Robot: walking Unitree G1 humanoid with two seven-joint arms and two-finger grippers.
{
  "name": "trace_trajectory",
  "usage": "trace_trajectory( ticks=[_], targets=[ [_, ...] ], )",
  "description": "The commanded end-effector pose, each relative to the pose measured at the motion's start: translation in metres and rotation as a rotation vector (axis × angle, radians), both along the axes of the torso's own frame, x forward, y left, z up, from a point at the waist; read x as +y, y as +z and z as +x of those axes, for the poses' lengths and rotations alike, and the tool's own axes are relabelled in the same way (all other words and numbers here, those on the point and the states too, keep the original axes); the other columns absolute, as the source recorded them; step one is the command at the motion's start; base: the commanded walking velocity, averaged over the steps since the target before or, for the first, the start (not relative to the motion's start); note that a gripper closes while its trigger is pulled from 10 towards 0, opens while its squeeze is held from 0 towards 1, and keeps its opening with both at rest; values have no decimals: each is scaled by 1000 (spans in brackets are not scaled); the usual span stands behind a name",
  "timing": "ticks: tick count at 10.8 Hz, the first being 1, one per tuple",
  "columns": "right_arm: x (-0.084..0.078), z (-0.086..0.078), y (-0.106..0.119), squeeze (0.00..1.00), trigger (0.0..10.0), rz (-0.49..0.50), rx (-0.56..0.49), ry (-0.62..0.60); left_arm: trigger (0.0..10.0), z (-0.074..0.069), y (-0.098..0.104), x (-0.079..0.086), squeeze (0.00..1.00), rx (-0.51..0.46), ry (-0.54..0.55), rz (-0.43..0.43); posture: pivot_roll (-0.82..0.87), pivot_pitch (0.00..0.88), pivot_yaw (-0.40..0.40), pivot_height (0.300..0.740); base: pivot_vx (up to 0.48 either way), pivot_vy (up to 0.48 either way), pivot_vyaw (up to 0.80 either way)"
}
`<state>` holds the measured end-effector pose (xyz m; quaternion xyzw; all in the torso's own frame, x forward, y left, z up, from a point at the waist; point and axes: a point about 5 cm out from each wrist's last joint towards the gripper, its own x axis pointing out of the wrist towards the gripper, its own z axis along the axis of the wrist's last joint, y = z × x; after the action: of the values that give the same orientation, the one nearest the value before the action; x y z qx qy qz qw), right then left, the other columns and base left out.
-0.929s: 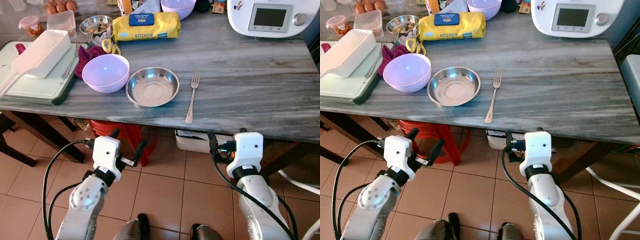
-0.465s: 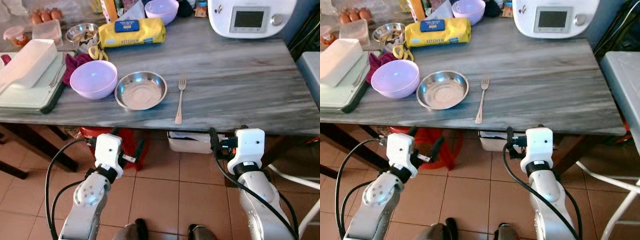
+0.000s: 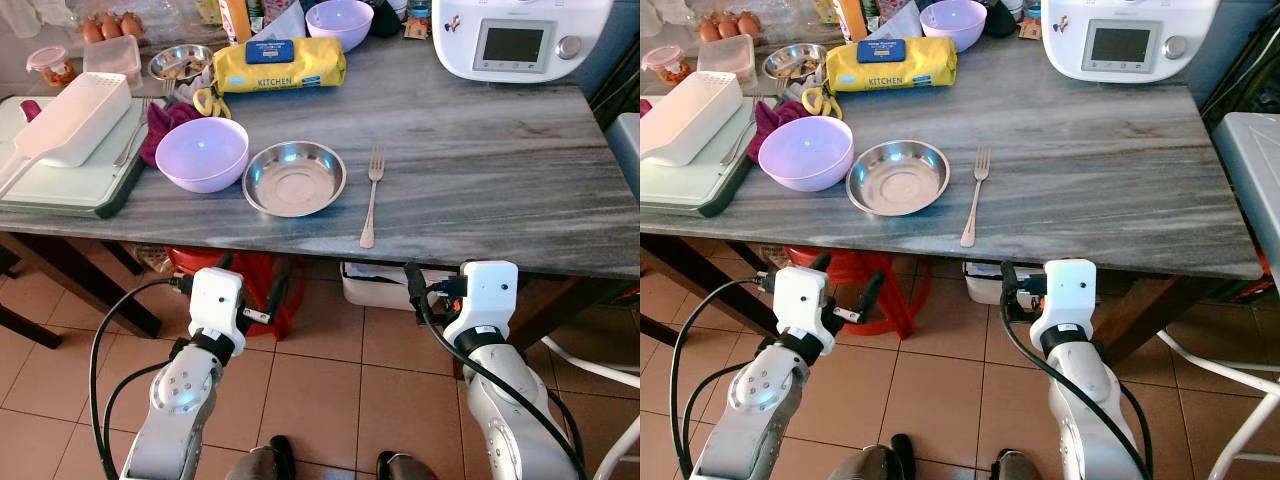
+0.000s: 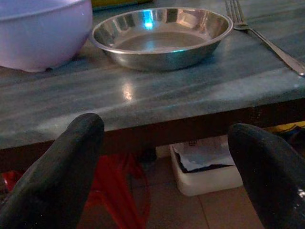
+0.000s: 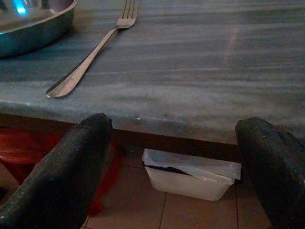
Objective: Setting the table
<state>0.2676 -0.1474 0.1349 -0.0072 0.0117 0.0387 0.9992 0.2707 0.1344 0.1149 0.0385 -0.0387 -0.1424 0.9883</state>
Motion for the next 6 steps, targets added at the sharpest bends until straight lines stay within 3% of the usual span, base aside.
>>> trace_trajectory(
  ticks=[1, 4, 6],
  targets=[
    [-1, 1, -3, 0, 10000, 7, 17, -17, 10000, 0, -5, 4, 0, 28, 21, 18, -89, 196, 100, 740, 0, 0, 0],
    [0, 5, 7, 0, 10000, -21, -53, -21, 10000, 4, -3, 2, 0, 23, 29, 32, -89, 194, 102, 740, 0, 0, 0],
    [2, 4, 9, 0, 10000, 25, -75, 11, 10000, 6, -1, 2, 0, 15, 48, 41, -87, 195, 104, 740, 0, 0, 0]
  ],
)
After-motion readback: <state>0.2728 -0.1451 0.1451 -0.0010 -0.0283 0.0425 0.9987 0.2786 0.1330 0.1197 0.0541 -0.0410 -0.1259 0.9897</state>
